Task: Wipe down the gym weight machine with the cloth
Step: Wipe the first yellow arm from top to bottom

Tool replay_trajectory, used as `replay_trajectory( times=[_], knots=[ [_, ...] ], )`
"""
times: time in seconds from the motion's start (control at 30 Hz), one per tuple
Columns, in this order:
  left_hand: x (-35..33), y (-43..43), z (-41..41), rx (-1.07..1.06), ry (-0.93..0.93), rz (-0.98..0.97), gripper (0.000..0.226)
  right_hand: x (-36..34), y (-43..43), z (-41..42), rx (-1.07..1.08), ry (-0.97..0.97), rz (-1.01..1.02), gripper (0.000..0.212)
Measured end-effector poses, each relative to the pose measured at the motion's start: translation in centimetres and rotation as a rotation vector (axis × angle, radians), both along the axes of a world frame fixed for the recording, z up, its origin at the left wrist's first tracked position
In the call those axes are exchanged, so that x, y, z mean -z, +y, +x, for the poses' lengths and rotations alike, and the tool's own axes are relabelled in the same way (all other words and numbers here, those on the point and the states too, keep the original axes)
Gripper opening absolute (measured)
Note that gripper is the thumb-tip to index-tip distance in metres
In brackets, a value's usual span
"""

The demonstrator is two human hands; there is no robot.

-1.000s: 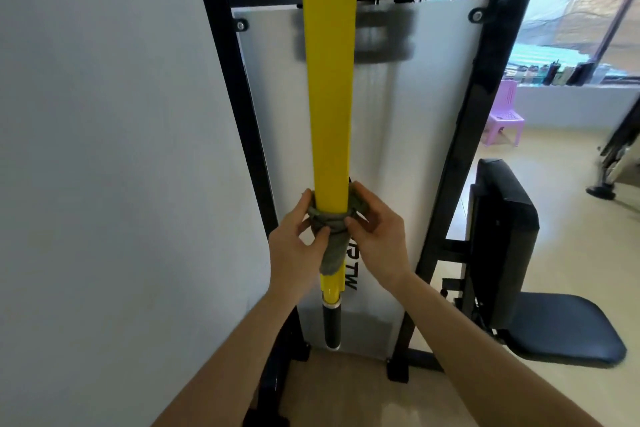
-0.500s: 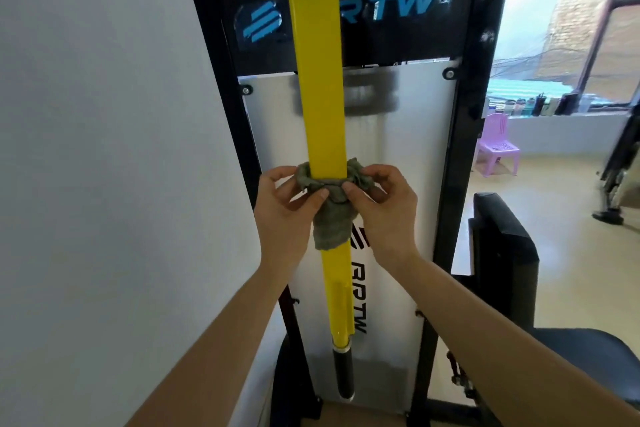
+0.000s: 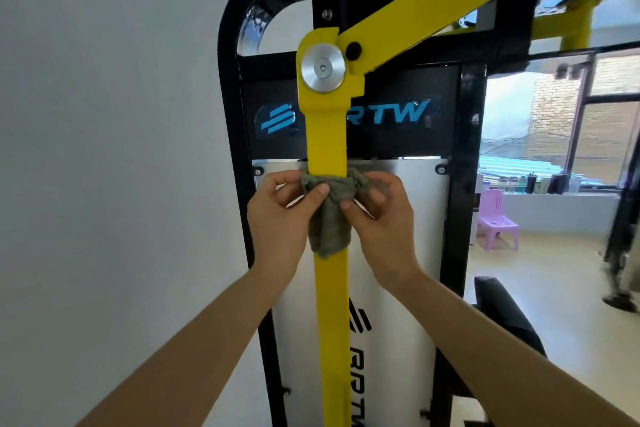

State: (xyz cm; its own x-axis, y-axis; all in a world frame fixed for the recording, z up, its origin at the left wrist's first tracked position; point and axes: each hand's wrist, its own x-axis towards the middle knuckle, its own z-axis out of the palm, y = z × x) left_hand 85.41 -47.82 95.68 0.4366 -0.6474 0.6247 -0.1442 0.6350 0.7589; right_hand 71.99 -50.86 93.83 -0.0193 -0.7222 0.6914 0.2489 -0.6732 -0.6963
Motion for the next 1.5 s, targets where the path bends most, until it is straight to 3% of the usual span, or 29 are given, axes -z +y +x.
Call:
replay_trajectory(
  times=[0.33,0.5,1.0,1.5],
  knots=[
    [-6.6,-0.6,0.1,0.061,0.037,-0.097,0.027,-7.3,-0.3,0.9,0.001,-0.118,-0.058,0.035],
    [-6.9,-1.1,0.1,0.063,-0.007,-0.085,0.032,-7.4,-0.6,1.2,0.015,-0.115,-0.072,0.037],
    [4.1,-0.4,0.7,-0.096,-0.255,0.073,0.038,3.9,-1.2,-1.5,0.007,0.309,-0.080,0.060],
    [18.5,2.5,-1.6,-0.329,-0.443,0.409,0.028,21.0,0.1,-2.0,-0.045,0.324,0.292,0.055]
  ],
)
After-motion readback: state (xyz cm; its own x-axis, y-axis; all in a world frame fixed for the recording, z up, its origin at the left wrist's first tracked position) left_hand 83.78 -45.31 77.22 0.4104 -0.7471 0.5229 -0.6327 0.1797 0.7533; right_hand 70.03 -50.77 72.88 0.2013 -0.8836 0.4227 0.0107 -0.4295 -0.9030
